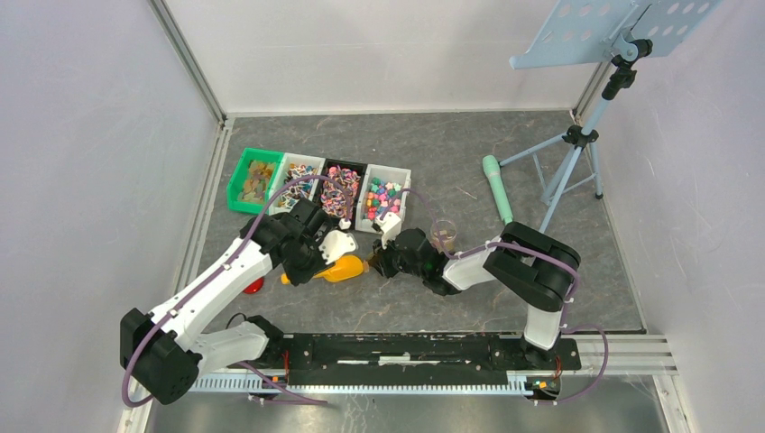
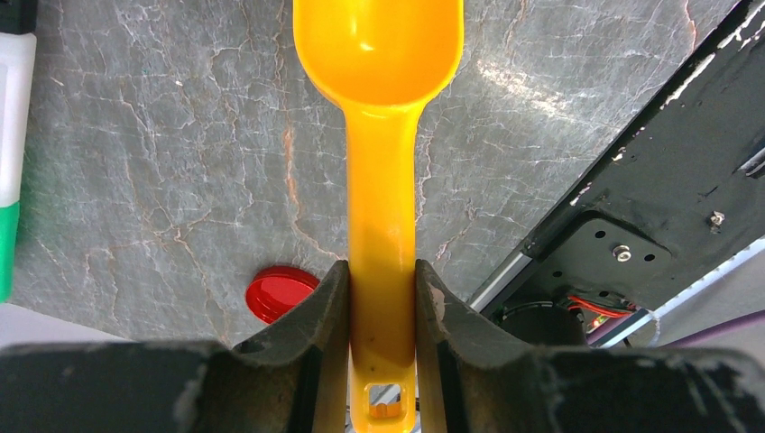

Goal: Pack the candies
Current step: Scoop the fake candies from the center of the board.

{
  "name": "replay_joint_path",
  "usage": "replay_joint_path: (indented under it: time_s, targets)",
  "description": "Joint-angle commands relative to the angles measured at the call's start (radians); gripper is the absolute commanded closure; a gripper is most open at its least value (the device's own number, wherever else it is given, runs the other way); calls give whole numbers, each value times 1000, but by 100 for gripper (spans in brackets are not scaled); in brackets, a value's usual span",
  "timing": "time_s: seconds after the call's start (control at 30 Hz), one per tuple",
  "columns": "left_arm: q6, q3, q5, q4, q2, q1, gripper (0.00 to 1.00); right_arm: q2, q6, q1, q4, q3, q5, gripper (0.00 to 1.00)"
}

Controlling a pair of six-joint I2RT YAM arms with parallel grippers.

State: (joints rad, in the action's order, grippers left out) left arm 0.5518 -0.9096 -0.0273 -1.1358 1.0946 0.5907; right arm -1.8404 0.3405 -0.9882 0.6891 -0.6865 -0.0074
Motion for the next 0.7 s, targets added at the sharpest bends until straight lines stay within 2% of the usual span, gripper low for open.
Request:
replay_joint_path:
  time_s: [0.0,0.17,0.47,0.67]
  targets:
    - [-55,-21,-41,53,10,5,98,13,62,-26,37,-35,-111,76]
    - [-60,-15,-86,53,-14,5,98,-2,135,-26,100,-53,-146,76]
    - [-27,14,-110,47,-63,7,98,-38,197,-26,114,-140,-181,77]
    - [-60,25,-72,56,-68,6,98,42,153,-16,33,-91,-94,76]
